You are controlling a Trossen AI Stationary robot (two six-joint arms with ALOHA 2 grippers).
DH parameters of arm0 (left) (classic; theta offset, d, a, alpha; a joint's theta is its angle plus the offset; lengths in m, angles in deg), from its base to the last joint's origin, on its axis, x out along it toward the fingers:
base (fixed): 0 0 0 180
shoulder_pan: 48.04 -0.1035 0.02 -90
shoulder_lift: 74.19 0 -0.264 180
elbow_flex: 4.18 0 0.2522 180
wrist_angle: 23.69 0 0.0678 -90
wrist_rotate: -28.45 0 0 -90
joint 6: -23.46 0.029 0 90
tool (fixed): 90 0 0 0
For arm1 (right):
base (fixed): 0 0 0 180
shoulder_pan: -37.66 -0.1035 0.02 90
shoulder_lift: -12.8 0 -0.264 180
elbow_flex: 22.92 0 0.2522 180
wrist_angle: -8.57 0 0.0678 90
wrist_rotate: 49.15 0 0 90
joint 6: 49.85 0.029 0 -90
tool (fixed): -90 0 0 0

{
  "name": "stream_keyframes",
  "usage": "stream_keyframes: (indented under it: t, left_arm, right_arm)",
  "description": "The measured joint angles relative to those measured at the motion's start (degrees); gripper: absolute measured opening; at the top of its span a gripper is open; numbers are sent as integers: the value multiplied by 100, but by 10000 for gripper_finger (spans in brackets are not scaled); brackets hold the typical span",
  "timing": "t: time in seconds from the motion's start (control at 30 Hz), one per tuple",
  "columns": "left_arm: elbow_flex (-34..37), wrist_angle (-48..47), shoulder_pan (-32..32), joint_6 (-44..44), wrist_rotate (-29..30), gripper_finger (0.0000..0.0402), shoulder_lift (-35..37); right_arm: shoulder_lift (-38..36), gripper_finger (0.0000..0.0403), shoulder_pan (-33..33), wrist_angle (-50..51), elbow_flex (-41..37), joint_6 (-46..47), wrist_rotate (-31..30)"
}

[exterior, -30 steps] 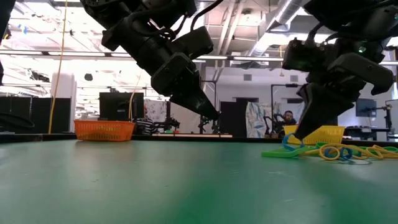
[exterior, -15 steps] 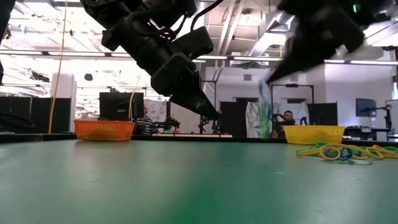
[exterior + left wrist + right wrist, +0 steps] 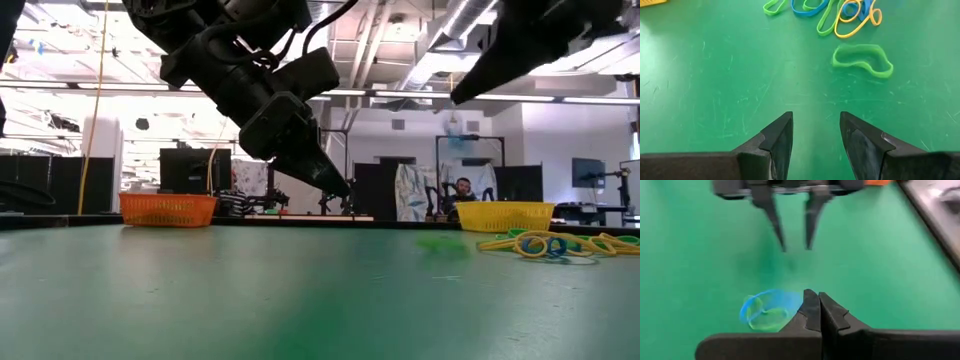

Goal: Sort rubber bands into baskets
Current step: Put the blue rubber band into the red bin

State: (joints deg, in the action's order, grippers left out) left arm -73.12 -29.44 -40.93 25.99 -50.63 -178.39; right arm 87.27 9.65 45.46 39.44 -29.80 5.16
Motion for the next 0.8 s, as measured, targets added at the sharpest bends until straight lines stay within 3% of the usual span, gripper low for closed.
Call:
stream_keyframes:
  t: [0.13, 0.23, 0.37, 0.5, 0.63, 0.8]
  left_arm:
    - [0, 14, 0, 0, 0, 153, 0]
    - [0, 26, 0, -4, 0, 153, 0]
    - [0, 38, 0, -7, 0, 153, 0]
    - [0, 68, 0, -24, 0, 153, 0]
    - [0, 95, -2, -24, 2, 153, 0]
    - [0, 227, -2, -22, 0, 153, 0]
  right_arm:
    - [58, 12, -69, 347, -2, 367, -739]
    - [56, 12, 47, 237, 0, 349, -133]
    - [80, 12, 70, 437, 2, 405, -6]
    - [88, 18, 93, 592, 0, 818, 567]
    - [288, 67, 202, 332, -86, 1036, 1216]
    - [1033, 151, 285, 172, -101, 1175, 1448]
